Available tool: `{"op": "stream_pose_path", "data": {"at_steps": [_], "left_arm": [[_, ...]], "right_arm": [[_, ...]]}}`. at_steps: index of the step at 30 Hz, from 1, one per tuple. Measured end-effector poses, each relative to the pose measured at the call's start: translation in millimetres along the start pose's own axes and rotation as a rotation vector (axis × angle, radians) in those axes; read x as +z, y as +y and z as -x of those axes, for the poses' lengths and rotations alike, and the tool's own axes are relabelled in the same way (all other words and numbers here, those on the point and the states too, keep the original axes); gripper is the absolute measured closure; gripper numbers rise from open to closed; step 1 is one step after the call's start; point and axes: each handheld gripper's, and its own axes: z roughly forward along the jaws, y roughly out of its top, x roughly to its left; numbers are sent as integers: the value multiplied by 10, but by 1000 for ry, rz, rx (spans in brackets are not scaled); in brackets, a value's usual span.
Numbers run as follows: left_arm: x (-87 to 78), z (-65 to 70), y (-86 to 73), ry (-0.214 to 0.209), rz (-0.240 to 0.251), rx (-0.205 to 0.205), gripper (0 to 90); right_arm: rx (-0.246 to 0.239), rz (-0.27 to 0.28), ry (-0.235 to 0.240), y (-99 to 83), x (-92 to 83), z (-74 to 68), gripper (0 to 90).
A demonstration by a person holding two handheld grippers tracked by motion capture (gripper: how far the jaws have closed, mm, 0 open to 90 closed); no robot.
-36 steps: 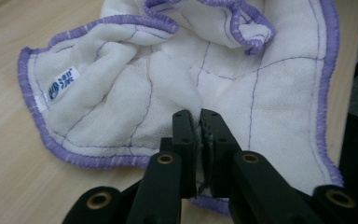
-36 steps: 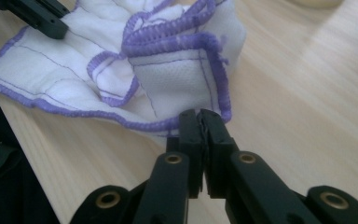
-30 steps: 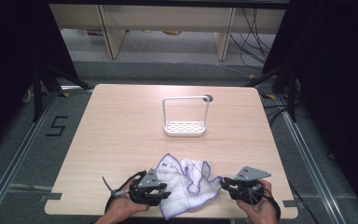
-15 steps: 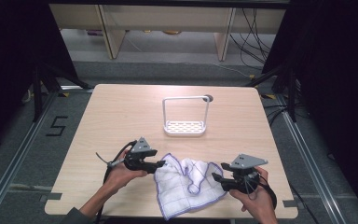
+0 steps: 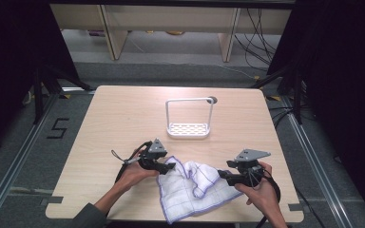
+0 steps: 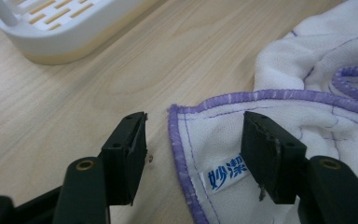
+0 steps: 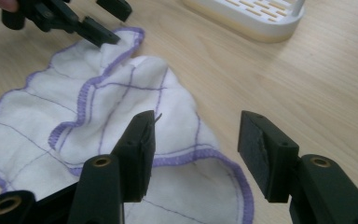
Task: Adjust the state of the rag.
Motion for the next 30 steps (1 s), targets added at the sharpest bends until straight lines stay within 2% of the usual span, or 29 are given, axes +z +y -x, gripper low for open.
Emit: {"op": "stream_pose_path", "data": {"at_steps": [1, 3, 4, 7, 8, 10, 11, 12, 13, 15, 17, 20, 21, 22, 23, 24, 25, 26, 27, 28, 30], "left_arm": [[5, -1, 5, -7, -10, 25, 426], [17, 12, 6, -9, -15, 29, 457], [28, 19, 4, -18, -22, 37, 484], [30, 20, 2, -34, -20, 40, 557], [26, 23, 0, -45, -22, 44, 588], [29, 44, -4, -53, -16, 46, 697], [25, 47, -1, -59, -19, 60, 697], [22, 48, -1, -56, -17, 74, 760], [22, 48, -1, -56, -17, 74, 784], [20, 64, -12, -51, -5, 64, 815], [5, 72, -8, -45, -10, 77, 831], [-21, 79, -4, -44, 8, 72, 841], [-45, 79, 0, -37, 11, 74, 843], [-64, 69, 4, -35, 16, 79, 845], [-90, 71, 2, -26, 27, 63, 846], [-111, 56, 3, -31, 30, 72, 846], [-144, 55, -1, -23, 35, 65, 846], [-166, 50, -5, -22, 46, 62, 847], [-203, 51, -11, -14, 54, 58, 847], [-242, 43, -12, -18, 62, 62, 847], [-324, 37, -12, -3, 97, 39, 847]], "right_arm": [[8, 2, 12, 3, 4, -19, 471], [8, 5, 31, 5, 24, -47, 471], [-23, 12, 42, 12, 59, -86, 471], [-47, -10, 83, 38, 149, -230, 470], [-37, -22, 87, 41, 165, -269, 468], [-71, -24, 111, 53, 237, -389, 454], [-71, -24, 111, 53, 237, -389, 454], [-75, -36, 122, 58, 275, -483, 441], [-75, -36, 122, 58, 275, -483, 441], [-85, -54, 128, 48, 326, -580, 432], [-110, -83, 128, 23, 397, -667, 429], [-144, -130, 146, -9, 507, -735, 445], [-128, -134, 133, -22, 544, -759, 455], [-155, -157, 136, -34, 580, -748, 489], [-138, -173, 128, -39, 591, -754, 557], [-192, -171, 109, -45, 613, -717, 662], [-192, -171, 95, -43, 610, -706, 752], [-197, -142, 98, -40, 603, -658, 829], [-196, -117, 106, -28, 568, -623, 844], [-201, -98, 93, -1, 523, -582, 856], [-194, -78, 74, 98, 371, -494, 862]]}}
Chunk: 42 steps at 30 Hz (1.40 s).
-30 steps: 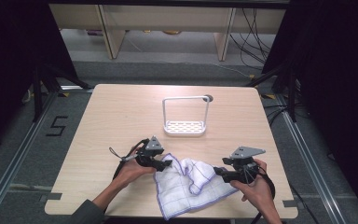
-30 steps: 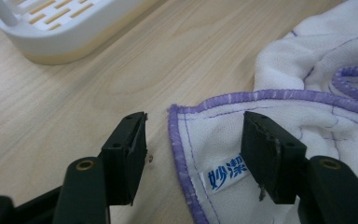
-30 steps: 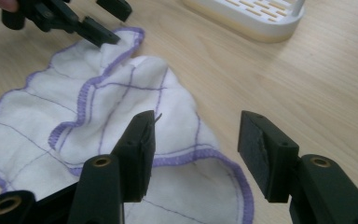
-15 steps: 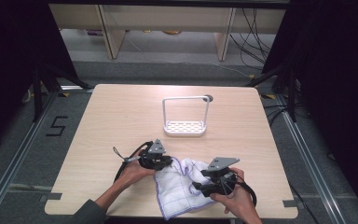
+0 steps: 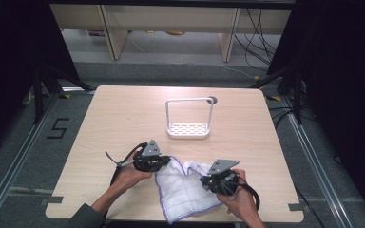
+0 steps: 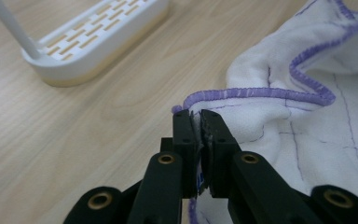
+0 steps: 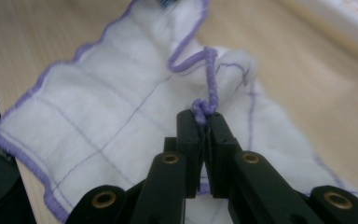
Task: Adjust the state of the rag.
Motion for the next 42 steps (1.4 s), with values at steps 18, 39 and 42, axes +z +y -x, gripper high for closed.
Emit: {"op": "stream_pose_path", "data": {"at_steps": [18, 39, 42], "left_arm": [[-53, -322, -155, 103, 0, -74, 847], [-535, 318, -205, -2, 44, -139, 519], [-600, 601, -263, -51, 40, -124, 501]], "right_arm": [[161, -44, -106, 381, 350, 1094, 860], [209, -45, -168, 46, -32, 1059, 529], [210, -38, -151, -195, -202, 865, 530]]}}
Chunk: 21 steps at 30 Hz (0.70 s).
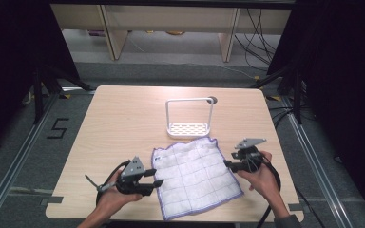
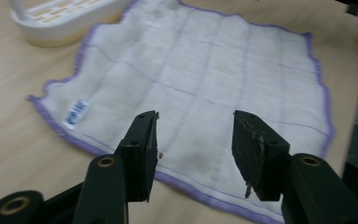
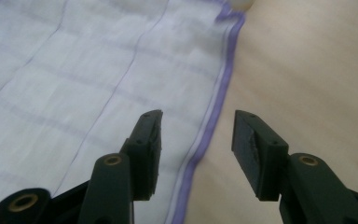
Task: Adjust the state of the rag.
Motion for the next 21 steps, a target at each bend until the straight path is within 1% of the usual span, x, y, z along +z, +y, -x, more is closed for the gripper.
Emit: {"op": "stream_pose_path", "data": {"at_steps": [1, 2, 3, 4, 5, 6, 7, 8, 9, 10, 11, 12, 13, 14, 15, 16, 17, 18, 19, 20, 21], "left_arm": [[-3, 70, -13, -22, -12, -2, 494], [0, 113, -27, -24, -22, 11, 488], [19, 155, -40, -35, -17, 25, 481], [31, 214, -54, -46, -32, 38, 477], [42, 251, -63, -47, -40, 31, 469], [66, 285, -75, -56, -40, 34, 456], [76, 315, -83, -59, -61, 47, 448], [98, 345, -94, -66, -60, 38, 448], [114, 359, -103, -65, -68, 36, 441], [145, 377, -113, -62, -84, 43, 431], [172, 394, -121, -61, -93, 45, 426], [193, 398, -126, -48, -100, 59, 423], [229, 412, -135, -37, -101, 67, 417], [269, 428, -142, -34, -102, 69, 407], [302, 431, -145, -34, -118, 83, 405], [340, 454, -154, -42, -119, 74, 405], [368, 457, -157, -41, -129, 96, 409], [388, 454, -159, -38, -148, 125, 417], [407, 450, -160, -38, -158, 149, 431], [429, 445, -170, -32, -164, 155, 448], [447, 437, -184, -26, -178, 169, 484]], "right_arm": [[-4, -28, 23, -114, -84, -65, 534], [-8, -20, 26, -189, -108, -117, 536], [-42, -17, 28, -234, -124, -126, 536], [-15, -33, 42, -280, -143, -176, 538], [-37, -42, 48, -341, -162, -208, 539], [-40, -50, 54, -377, -161, -232, 539], [-44, -52, 59, -416, -159, -252, 539], [-36, -63, 56, -451, -174, -274, 540], [-37, -48, 57, -478, -174, -285, 542], [-37, -68, 64, -486, -194, -286, 544], [-28, -53, 53, -514, -192, -300, 545], [-28, -77, 58, -521, -213, -304, 548], [-17, -67, 57, -534, -203, -317, 551], [-41, -78, 58, -546, -200, -306, 552], [-19, -80, 60, -552, -199, -320, 552], [-34, -78, 56, -568, -183, -312, 553], [-16, -79, 60, -576, -169, -329, 555], [-32, -89, 62, -581, -157, -325, 555], [-36, -86, 64, -589, -137, -333, 555], [-44, -93, 65, -589, -126, -333, 555], [-31, -94, 68, -593, -110, -344, 560]]}}
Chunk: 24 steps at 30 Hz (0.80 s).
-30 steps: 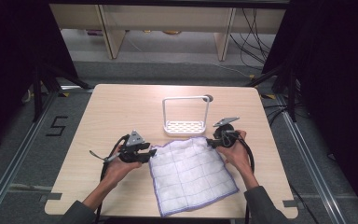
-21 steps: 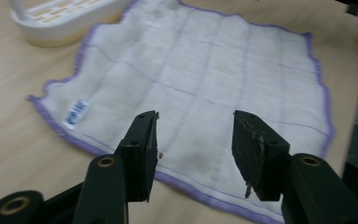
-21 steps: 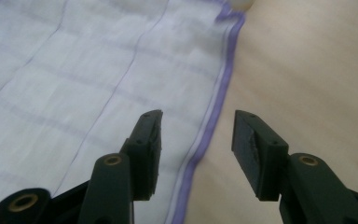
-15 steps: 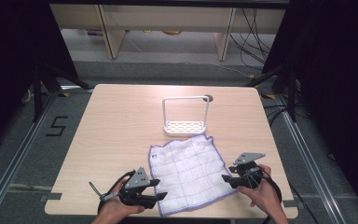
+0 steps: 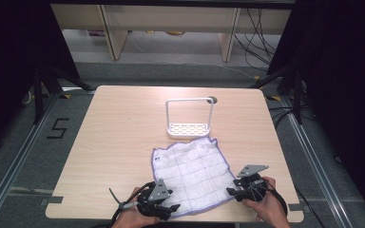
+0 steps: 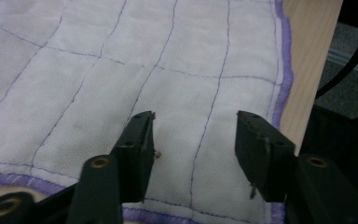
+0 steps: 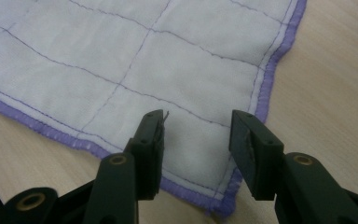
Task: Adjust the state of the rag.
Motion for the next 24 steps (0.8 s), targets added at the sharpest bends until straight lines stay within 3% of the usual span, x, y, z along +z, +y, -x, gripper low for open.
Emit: {"op": "stream_pose_path", "data": {"at_steps": [5, 8, 12, 13, 14, 15, 17, 18, 19, 20, 23, 24], "left_arm": [[2, -19, -17, 5, 5, 66, 721], [-4, -35, -22, 2, 11, 72, 841], [-77, -67, -19, -9, 27, 72, 862], [-109, -80, -21, -8, 25, 81, 863], [-152, -107, -22, -2, 23, 98, 863], [-209, -130, -33, -11, 21, 101, 863], [-282, -157, -77, -4, 34, 74, 862], [-306, -176, -97, -7, 37, 85, 862], [-359, -203, -123, -1, 11, 101, 862], [-381, -224, -171, -2, 14, 86, 862], [-419, -290, -267, 11, -2, 67, 860], [-418, -294, -281, 11, 1, 55, 859]], "right_arm": [[-11, -1, -17, -19, 37, 9, 661], [-41, 6, 15, -30, 30, 21, 831], [-71, -14, 33, -4, -8, -61, 865], [-81, -28, 41, 10, -37, -95, 867], [-103, -9, 36, 13, -32, -127, 867], [-92, -19, 50, 30, -61, -200, 867], [-120, -24, 64, 59, -100, -365, 867], [-122, -40, 69, 70, -113, -413, 867], [-138, -31, 70, 70, -103, -446, 867], [-150, -25, 105, 70, -102, -498, 866], [-187, -20, 128, 55, -64, -542, 865], [-166, -32, 137, 55, -50, -559, 862]]}}
